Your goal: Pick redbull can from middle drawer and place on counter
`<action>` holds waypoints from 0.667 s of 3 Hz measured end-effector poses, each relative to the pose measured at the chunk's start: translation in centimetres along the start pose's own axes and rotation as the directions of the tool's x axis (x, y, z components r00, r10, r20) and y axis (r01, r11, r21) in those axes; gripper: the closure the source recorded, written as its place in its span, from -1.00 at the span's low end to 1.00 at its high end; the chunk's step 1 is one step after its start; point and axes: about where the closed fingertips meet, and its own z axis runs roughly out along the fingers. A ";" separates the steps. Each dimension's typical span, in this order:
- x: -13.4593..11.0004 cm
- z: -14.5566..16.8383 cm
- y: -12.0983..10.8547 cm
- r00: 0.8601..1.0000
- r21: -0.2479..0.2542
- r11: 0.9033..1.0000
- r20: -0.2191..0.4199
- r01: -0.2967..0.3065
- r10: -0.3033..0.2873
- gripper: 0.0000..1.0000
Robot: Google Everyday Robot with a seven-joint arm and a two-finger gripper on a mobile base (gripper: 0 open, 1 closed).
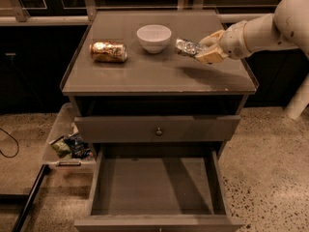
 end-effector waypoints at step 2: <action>3.6 1.0 -0.3 0.994 0.012 0.997 -0.071 -0.077 0.078 0.64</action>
Offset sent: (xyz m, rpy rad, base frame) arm 0.0073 -0.0377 -0.0417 -0.0257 0.1040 -0.1195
